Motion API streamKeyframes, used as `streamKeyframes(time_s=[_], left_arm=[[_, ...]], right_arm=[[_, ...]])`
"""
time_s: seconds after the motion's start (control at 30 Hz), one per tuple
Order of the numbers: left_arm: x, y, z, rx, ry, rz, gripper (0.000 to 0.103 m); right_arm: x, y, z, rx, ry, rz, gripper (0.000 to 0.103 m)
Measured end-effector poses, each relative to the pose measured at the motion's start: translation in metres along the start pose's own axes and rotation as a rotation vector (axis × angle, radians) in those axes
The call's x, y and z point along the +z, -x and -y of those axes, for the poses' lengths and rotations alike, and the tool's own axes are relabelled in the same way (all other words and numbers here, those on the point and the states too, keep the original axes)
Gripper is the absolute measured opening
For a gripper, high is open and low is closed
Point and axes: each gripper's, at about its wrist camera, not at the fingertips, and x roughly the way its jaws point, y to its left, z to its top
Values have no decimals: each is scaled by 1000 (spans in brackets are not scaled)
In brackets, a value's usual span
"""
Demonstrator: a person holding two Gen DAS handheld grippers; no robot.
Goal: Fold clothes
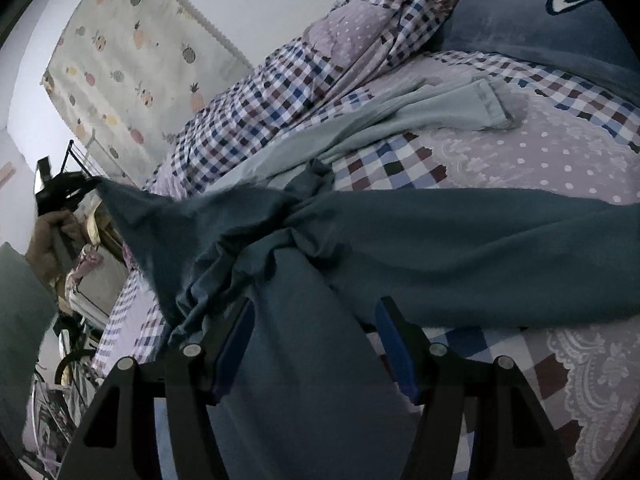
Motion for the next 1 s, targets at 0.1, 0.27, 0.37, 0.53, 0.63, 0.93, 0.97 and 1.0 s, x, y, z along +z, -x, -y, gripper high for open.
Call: streamKeyframes(time_s=[0.1, 0.27, 0.37, 0.53, 0.63, 0.93, 0.97, 1.0], left_arm=[[18, -5, -43, 67, 31, 17, 4], [44, -13, -102, 133, 74, 25, 4], [55, -16, -128, 168, 76, 37, 4], [48, -25, -182, 229, 107, 20, 4], [29, -35, -215, 274, 156, -13, 4], [-46, -67, -303, 488, 288, -260, 12], [-50, -65, -313, 517, 313, -264, 26], [-56, -59, -324, 541, 336, -264, 40]], right_arm=[[-2, -5, -1, -6, 11, -13, 66], [-6, -16, -7, -29, 45, -34, 66], [-9, -25, -11, -47, 73, -53, 66], [-16, -41, -20, -74, 128, -93, 65], [-20, -47, -24, -83, 152, -110, 65], [-24, -56, -28, -95, 176, -129, 65], [-25, -57, -28, -97, 182, -131, 65], [-25, -57, -29, -99, 186, -133, 65]])
